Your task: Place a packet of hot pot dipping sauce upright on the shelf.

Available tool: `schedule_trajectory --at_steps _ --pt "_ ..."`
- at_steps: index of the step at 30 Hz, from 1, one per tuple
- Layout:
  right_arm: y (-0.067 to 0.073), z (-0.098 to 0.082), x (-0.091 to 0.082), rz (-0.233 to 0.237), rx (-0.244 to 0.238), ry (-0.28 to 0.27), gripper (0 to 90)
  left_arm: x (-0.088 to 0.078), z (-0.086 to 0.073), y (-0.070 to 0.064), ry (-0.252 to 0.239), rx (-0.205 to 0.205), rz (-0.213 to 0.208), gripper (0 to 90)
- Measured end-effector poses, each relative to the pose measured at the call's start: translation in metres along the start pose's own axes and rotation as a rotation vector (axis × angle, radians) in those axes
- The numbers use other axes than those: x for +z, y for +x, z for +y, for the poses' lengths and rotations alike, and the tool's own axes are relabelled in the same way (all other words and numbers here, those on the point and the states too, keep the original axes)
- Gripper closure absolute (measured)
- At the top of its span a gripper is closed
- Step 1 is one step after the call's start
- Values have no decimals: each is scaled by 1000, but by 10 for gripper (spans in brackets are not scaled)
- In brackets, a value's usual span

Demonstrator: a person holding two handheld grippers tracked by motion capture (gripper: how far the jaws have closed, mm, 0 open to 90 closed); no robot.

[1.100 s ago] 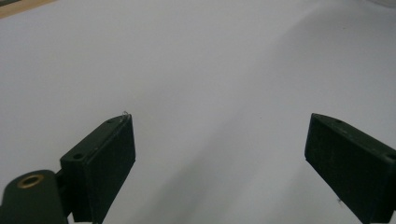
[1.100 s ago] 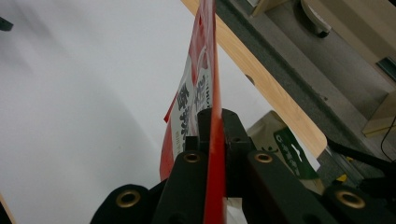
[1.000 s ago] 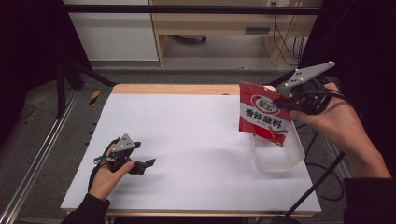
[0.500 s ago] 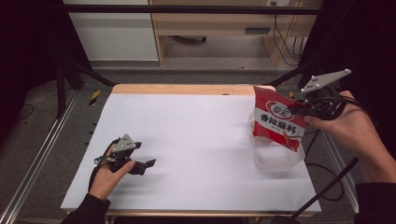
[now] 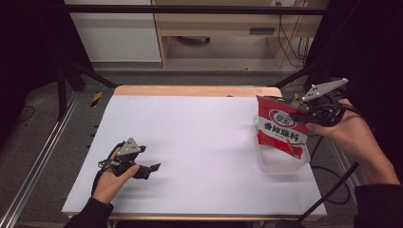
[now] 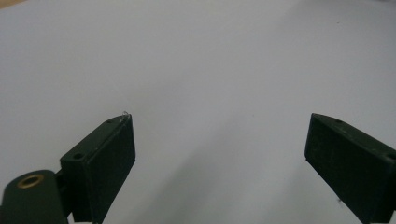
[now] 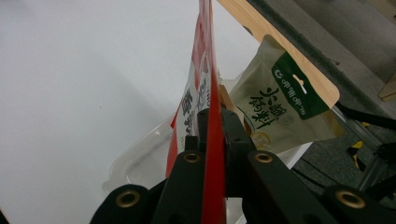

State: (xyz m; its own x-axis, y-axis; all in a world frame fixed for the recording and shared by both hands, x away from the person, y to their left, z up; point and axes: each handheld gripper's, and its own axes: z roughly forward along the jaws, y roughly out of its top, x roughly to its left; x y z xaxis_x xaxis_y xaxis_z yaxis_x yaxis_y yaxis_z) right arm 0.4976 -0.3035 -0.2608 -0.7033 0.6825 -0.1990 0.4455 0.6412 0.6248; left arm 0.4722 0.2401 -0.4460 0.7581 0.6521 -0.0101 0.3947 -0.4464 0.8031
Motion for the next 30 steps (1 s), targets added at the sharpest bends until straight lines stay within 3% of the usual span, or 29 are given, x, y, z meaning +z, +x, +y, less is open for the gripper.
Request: schedule_trajectory --at_steps 8,30 --pt "-1 -15 17 12 16 27 893 1 0 0 7 6 2 88" --pt "2 -32 11 16 46 34 890 1 1 -1 1 8 4 88"
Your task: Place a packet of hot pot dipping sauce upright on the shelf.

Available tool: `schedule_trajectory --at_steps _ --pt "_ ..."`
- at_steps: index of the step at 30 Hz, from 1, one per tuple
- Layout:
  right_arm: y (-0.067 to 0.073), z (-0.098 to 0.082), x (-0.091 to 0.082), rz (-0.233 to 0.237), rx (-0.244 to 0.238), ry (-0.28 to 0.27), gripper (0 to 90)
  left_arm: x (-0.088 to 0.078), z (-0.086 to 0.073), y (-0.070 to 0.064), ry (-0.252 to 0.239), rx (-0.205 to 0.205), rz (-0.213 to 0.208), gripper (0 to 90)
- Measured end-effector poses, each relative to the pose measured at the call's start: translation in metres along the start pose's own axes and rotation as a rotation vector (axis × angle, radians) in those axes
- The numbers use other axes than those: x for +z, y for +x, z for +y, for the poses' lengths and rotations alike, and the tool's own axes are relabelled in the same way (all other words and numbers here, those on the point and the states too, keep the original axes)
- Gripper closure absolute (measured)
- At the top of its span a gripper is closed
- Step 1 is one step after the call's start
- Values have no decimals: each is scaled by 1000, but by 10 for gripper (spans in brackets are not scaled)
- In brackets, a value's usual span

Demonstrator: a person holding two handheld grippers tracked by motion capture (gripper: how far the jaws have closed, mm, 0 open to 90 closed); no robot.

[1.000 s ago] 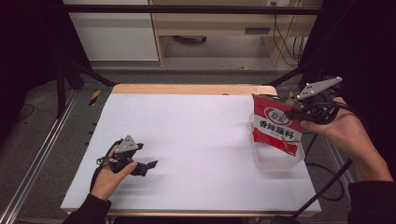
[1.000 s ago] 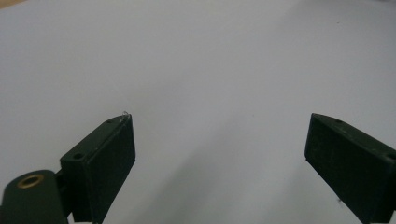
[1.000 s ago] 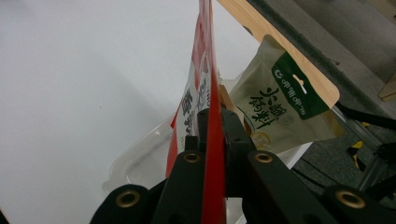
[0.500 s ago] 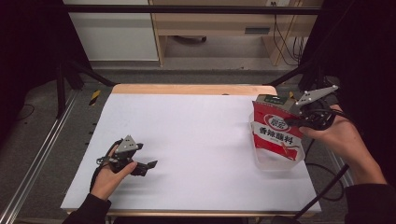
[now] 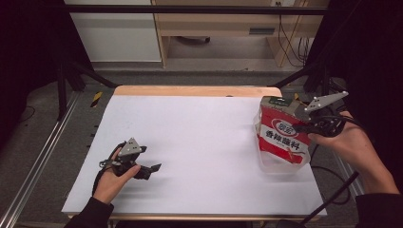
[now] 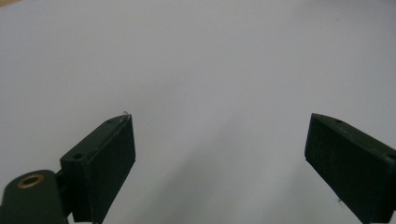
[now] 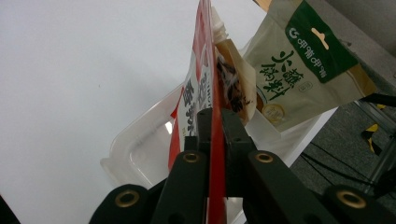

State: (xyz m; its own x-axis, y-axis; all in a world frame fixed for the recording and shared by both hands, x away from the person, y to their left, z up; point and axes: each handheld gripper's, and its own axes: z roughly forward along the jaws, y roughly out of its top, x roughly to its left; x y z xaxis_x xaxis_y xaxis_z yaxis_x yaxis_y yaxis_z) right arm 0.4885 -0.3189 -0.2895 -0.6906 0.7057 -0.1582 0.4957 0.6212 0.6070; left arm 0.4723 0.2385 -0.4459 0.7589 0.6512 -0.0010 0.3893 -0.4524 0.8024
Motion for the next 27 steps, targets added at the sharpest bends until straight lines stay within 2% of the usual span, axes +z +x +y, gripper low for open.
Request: schedule_trajectory --at_steps 6,12,15,17,22,27 --pt "0 -9 -3 8 5 25 875 1 0 0 3 -1 0 88" --pt "-1 -17 -4 8 16 21 842 -1 1 0 -5 2 9 88" --pt "0 -21 -2 15 19 9 767 -1 1 0 -6 3 9 88" --pt "1 -21 -1 13 23 -3 679 -1 1 0 -4 4 9 88" --pt "3 -9 1 -42 31 -43 455 -2 0 2 -7 0 11 88" --pt "8 11 2 -88 23 -70 347 -2 0 2 -6 1 8 88"
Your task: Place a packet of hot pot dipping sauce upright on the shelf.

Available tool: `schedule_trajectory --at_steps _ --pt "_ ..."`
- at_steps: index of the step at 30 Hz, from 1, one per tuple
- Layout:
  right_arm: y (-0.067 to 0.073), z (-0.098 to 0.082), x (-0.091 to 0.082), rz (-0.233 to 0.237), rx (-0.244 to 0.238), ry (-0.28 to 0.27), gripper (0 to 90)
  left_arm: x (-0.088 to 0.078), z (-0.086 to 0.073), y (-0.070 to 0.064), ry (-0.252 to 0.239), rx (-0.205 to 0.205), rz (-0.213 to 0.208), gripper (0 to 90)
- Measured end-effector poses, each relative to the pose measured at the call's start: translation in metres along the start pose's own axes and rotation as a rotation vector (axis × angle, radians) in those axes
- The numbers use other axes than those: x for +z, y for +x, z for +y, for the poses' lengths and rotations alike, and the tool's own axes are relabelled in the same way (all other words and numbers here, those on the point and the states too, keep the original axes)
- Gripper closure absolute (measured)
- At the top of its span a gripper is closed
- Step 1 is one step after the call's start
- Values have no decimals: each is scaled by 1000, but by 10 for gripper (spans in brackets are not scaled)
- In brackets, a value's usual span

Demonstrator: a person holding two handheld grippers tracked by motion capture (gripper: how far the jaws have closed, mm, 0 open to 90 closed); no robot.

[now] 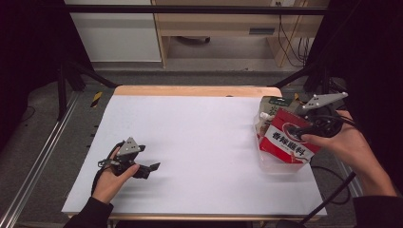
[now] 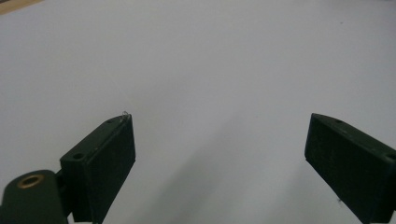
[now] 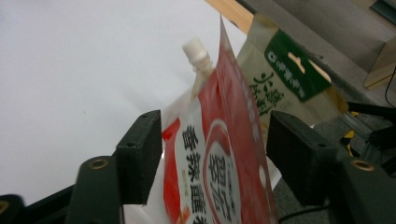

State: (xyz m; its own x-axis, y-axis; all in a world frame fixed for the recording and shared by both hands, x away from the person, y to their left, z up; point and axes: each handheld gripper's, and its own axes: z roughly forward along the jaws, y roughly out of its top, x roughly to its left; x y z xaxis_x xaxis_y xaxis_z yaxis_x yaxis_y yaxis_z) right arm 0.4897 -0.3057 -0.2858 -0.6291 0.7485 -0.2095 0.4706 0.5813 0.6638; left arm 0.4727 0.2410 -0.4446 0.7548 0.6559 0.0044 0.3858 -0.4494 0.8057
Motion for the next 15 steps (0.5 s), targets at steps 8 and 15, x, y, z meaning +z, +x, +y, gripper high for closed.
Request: schedule_trajectory --at_steps 8,15 --pt "12 32 5 -34 -32 -46 262 -1 0 1 -3 -2 0 88" --pt "23 58 3 -69 -39 -101 212 -1 0 1 -2 -1 -1 88"
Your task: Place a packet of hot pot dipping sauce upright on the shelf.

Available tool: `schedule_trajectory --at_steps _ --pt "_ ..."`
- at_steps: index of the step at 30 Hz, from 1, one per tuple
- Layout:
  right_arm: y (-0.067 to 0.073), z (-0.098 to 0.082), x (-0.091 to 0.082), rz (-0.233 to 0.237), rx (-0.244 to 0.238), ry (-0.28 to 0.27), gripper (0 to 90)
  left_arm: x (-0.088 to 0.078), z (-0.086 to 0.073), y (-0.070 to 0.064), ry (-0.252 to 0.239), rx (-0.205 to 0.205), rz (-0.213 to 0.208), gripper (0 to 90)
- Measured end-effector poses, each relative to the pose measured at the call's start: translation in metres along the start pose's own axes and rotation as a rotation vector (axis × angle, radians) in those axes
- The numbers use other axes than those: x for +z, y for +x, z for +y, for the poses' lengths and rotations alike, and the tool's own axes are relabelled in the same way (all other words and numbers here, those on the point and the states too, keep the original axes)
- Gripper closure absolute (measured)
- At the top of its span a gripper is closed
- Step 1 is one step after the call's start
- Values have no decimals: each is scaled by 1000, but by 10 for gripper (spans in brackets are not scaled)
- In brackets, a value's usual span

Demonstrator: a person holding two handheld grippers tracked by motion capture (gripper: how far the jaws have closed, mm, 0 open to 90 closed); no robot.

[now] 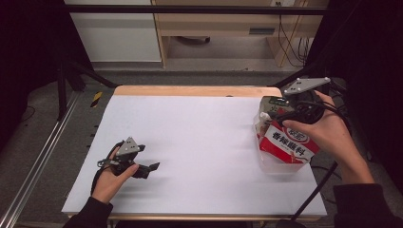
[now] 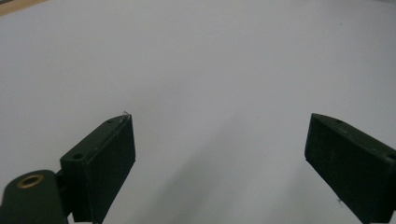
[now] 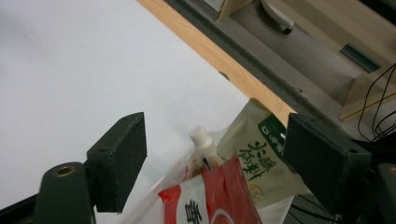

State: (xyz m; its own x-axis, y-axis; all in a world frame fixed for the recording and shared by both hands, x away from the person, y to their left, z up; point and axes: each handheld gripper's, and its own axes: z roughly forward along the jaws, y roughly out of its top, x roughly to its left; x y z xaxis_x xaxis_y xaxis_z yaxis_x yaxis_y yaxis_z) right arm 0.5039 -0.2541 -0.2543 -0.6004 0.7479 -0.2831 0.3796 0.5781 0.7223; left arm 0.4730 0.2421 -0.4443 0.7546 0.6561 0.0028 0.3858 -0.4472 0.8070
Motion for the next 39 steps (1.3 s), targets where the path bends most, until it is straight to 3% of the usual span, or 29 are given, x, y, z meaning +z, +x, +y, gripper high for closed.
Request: schedule_trajectory --at_steps 10,18,22,25,39 --pt "30 35 9 -44 15 -86 157 -2 0 1 -3 0 3 88" --pt "64 52 27 -37 75 -168 147 -3 0 1 -9 -7 8 81" --pt "81 50 40 -20 113 -173 149 -3 -1 2 -13 -5 5 78" --pt "96 44 52 -7 111 -178 150 -4 -1 3 -17 -5 3 73" --pt "132 20 83 44 133 -170 106 -4 -2 4 -10 -14 12 58"
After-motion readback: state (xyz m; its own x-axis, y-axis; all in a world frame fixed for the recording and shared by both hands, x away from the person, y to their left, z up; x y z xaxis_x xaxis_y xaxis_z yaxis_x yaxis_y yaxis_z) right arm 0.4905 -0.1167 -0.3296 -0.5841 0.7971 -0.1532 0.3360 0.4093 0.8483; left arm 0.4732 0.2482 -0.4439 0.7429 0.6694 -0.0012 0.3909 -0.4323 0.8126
